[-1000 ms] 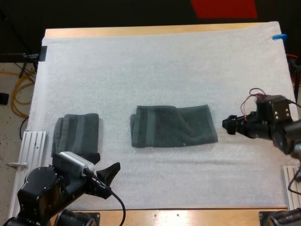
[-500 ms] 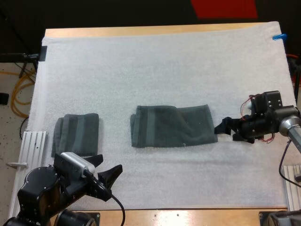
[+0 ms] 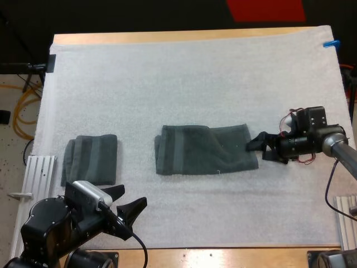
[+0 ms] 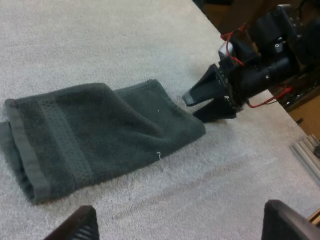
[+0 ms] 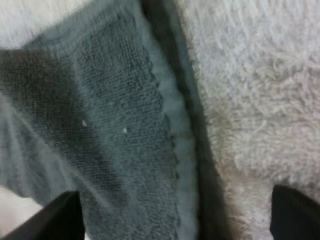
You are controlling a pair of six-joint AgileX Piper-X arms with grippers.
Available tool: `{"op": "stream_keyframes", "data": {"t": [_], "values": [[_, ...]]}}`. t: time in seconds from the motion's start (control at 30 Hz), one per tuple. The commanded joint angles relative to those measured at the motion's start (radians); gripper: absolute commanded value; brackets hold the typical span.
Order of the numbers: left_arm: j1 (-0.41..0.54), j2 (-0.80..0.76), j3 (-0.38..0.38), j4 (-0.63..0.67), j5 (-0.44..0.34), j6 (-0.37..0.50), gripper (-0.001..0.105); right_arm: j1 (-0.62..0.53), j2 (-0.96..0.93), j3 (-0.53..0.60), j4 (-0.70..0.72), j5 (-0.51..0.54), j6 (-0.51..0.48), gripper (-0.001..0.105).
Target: Pick towel from pile fold and stack
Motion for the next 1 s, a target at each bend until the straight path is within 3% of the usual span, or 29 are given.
{"op": "stream_keyframes", "data": {"t": [0.0, 0.3, 0.57, 0.6, 0.7, 0.77, 0.8, 0.9, 0.97], "values": [[0.001, -0.002, -0.006, 0.0, 0.007, -0.007, 0.065, 0.001, 0.016, -0.003, -0.018, -0.017, 0.011, 0.075], [0.001, -0.002, -0.006, 0.0, 0.007, -0.014, 0.065, 0.078, 0.114, -0.008, -0.039, -0.087, 0.043, 0.073], [0.001, -0.002, -0.006, 0.0, 0.007, -0.029, 0.065, 0.127, 0.114, -0.007, -0.072, -0.031, 0.077, 0.069], [0.001, -0.002, -0.006, 0.0, 0.007, -0.029, 0.065, 0.127, 0.114, -0.007, -0.069, -0.026, 0.077, 0.066], [0.001, -0.002, -0.006, 0.0, 0.007, -0.029, 0.065, 0.125, 0.11, -0.007, -0.059, 0.022, 0.07, 0.04], [0.001, -0.002, -0.006, 0.0, 0.007, -0.029, 0.065, 0.125, 0.111, -0.007, -0.054, 0.035, 0.067, 0.012], [0.001, -0.002, -0.006, 0.0, 0.007, -0.029, 0.065, 0.125, 0.109, -0.007, -0.055, 0.039, 0.067, 0.005], [0.001, -0.002, -0.006, 0.0, 0.007, -0.029, 0.065, 0.125, 0.084, -0.007, -0.03, 0.092, 0.051, 0.001], [0.001, -0.002, -0.006, 0.0, 0.007, -0.029, 0.065, 0.125, 0.037, -0.007, 0.022, 0.21, -0.004, 0.001]]}}
